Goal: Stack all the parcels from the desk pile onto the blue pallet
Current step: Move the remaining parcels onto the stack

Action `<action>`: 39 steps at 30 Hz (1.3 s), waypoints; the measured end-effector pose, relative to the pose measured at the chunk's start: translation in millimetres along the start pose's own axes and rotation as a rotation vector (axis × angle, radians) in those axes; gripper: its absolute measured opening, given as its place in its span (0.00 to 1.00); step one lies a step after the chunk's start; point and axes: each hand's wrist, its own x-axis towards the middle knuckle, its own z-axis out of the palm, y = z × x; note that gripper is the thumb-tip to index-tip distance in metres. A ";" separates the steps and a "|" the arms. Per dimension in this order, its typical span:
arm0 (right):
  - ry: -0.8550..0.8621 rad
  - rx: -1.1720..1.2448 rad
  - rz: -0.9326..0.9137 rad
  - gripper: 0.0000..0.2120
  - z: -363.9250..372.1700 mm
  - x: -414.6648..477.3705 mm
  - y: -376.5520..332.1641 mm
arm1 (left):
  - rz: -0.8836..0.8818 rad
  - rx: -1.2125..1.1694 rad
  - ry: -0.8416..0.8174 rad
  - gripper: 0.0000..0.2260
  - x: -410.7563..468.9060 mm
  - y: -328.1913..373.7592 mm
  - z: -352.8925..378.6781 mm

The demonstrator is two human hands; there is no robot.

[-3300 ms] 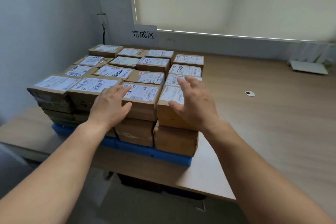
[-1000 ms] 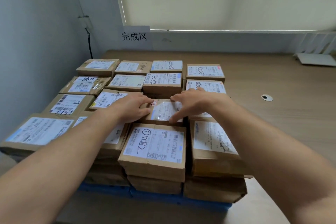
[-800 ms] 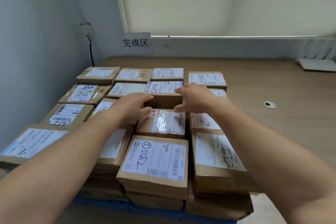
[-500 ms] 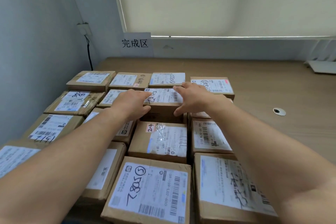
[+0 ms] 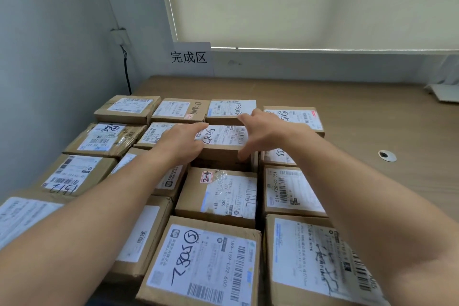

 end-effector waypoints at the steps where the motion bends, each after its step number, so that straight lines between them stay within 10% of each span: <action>1: 0.005 0.002 -0.011 0.45 -0.8 -2.5 -0.6 | -0.006 0.001 -0.001 0.24 -2.6 0.6 -1.4; 12: -0.138 -0.072 -0.017 0.45 -5.6 -10.5 6.7 | -0.014 -0.013 -0.048 0.22 -18.9 4.2 -1.0; 17: 0.147 -0.102 -0.029 0.35 -14.1 10.3 9.7 | 0.010 -0.031 0.026 0.22 2.2 -2.3 -9.2; 39: -0.138 -0.048 0.169 0.55 -22.1 108.5 29.1 | 0.315 0.180 -0.231 0.35 141.5 -27.2 -19.0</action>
